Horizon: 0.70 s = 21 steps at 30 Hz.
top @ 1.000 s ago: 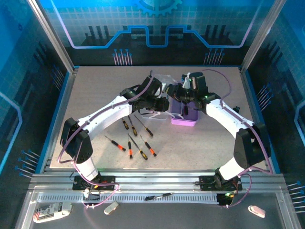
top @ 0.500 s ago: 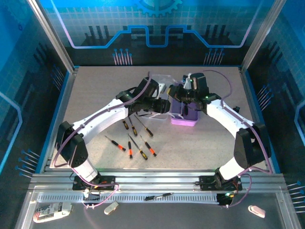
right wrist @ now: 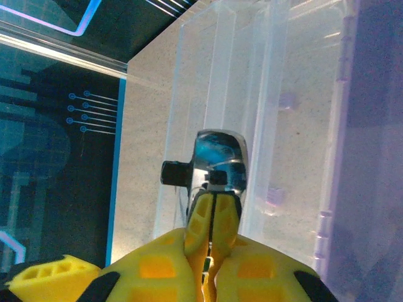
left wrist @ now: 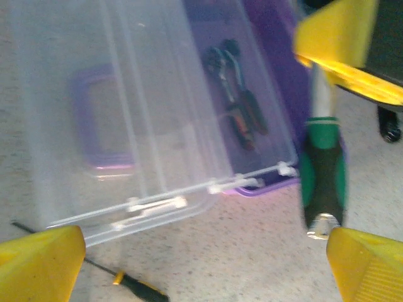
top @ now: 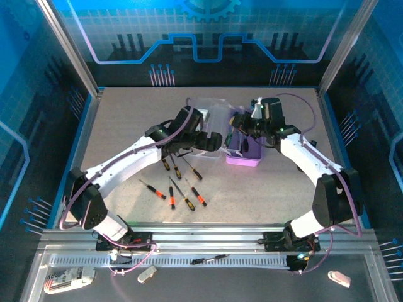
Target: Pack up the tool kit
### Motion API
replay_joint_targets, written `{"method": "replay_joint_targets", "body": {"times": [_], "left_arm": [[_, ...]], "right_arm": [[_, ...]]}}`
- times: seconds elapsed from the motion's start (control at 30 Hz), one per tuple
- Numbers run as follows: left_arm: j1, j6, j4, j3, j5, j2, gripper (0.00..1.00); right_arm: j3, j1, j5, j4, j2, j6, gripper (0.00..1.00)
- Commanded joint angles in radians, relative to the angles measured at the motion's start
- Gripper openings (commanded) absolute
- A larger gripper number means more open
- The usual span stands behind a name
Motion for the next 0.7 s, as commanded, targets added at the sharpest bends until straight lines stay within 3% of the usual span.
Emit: {"method": "replay_joint_targets", "body": {"times": [0.0,0.1,0.33,0.67], "left_arm": [[0.037,-0.074,0.030,-0.058,-0.140,-0.055,0.99],[0.097,-0.162,0.061,-0.132,-0.167,-0.099,0.99],[0.270,-0.340,0.059,-0.294,-0.119,-0.164,0.99],[0.311,-0.344,0.078,-0.392,-0.123,-0.236,0.99]], "right_arm": [[0.017,-0.022,0.007,-0.034,-0.040,-0.084,0.03],[0.054,-0.036,0.030,-0.095,-0.031,-0.166,0.04],[0.145,-0.107,0.108,-0.202,0.065,-0.335,0.04],[0.284,-0.139,0.264,-0.364,0.226,-0.516,0.03]]}}
